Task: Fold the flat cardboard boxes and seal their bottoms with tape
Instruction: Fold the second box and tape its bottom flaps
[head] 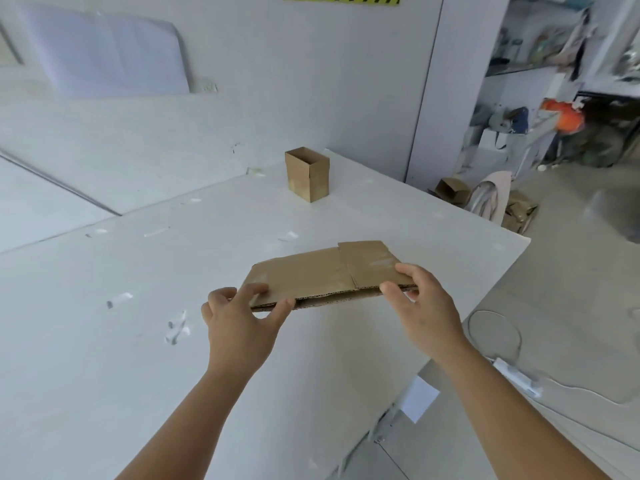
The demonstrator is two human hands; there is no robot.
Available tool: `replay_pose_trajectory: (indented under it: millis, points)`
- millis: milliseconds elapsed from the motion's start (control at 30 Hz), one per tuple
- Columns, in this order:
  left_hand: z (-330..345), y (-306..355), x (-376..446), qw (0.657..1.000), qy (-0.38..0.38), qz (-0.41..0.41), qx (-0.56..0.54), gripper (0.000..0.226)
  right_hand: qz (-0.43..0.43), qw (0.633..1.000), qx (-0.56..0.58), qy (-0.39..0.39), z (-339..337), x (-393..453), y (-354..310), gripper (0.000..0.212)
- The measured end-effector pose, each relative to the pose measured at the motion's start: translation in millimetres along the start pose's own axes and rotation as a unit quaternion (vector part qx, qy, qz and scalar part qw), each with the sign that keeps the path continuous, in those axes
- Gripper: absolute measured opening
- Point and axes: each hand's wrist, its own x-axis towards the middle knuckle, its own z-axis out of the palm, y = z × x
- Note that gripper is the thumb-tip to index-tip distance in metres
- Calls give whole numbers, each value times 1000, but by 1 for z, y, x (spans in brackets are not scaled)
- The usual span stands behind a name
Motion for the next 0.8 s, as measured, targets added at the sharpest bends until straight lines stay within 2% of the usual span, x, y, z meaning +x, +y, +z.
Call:
replay_pose_trajectory:
  millis: [200, 333, 467, 633, 800]
  points:
    - [26, 35, 29, 1000, 15, -22, -6, 43, -4, 998, 53, 26, -19, 57, 4, 35]
    - [33, 51, 39, 997, 45, -59, -6, 42, -8, 995, 100, 12, -22, 90, 2, 35]
    - [38, 66, 43, 988, 100, -121, 0, 50, -38, 993, 101, -37, -21, 124, 2, 29]
    - [51, 98, 35, 979, 137, -147, 16, 37, -104, 979, 85, -155, -22, 152, -2, 30]
    - [60, 119, 22, 966, 184, -181, 3, 27, -147, 962, 86, -212, -27, 171, 3, 31]
